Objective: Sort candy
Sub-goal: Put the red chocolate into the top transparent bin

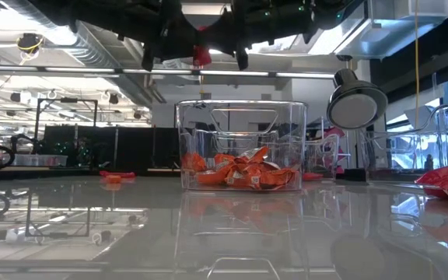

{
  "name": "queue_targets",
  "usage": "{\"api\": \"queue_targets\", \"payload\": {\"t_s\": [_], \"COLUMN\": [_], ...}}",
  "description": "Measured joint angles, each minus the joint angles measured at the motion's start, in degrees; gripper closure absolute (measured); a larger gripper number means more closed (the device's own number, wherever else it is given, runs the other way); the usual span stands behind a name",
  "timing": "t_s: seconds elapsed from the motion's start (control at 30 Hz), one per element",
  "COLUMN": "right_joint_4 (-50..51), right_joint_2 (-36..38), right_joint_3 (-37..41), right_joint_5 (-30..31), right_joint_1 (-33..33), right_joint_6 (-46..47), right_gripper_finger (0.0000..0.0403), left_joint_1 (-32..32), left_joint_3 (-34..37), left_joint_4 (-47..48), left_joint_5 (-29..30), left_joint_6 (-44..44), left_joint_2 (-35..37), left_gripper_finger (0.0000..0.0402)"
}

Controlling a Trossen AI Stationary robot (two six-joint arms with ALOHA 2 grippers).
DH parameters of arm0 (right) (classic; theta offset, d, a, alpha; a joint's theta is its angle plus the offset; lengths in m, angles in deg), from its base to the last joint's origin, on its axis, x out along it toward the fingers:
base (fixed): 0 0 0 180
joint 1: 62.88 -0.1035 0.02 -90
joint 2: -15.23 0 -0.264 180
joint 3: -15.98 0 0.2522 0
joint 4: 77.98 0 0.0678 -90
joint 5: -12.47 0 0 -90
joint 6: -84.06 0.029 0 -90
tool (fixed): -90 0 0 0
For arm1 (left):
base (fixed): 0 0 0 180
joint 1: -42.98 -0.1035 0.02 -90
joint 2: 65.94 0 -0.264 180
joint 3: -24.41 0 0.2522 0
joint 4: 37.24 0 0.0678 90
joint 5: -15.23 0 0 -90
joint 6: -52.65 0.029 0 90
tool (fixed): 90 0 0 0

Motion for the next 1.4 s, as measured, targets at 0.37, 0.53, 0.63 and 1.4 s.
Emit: {"api": "queue_targets", "payload": {"t_s": [0.37,0.53,0.63,1.4], "right_joint_4": [1.3,5.8,11.0,36.6], "right_joint_2": [0.1,3.0,5.5,1.7], "right_joint_3": [0.0,0.1,0.1,0.1], "right_joint_5": [0.1,1.3,4.3,12.0], "right_joint_1": [0.2,1.5,3.1,21.2], "right_joint_6": [-2.1,-5.2,-7.9,-13.4], "right_gripper_finger": [0.037,0.0375,0.0373,0.037], "left_joint_1": [-0.8,-0.8,-0.8,-0.9], "left_joint_3": [0.0,0.0,0.0,0.0], "left_joint_4": [0.6,3.2,6.7,19.0], "left_joint_5": [-1.5,-1.5,-1.4,-0.4], "left_joint_6": [1.8,1.8,1.4,-3.2], "left_joint_2": [0.1,0.4,1.1,1.2], "left_gripper_finger": [0.0177,0.0154,0.0153,0.0153]}}
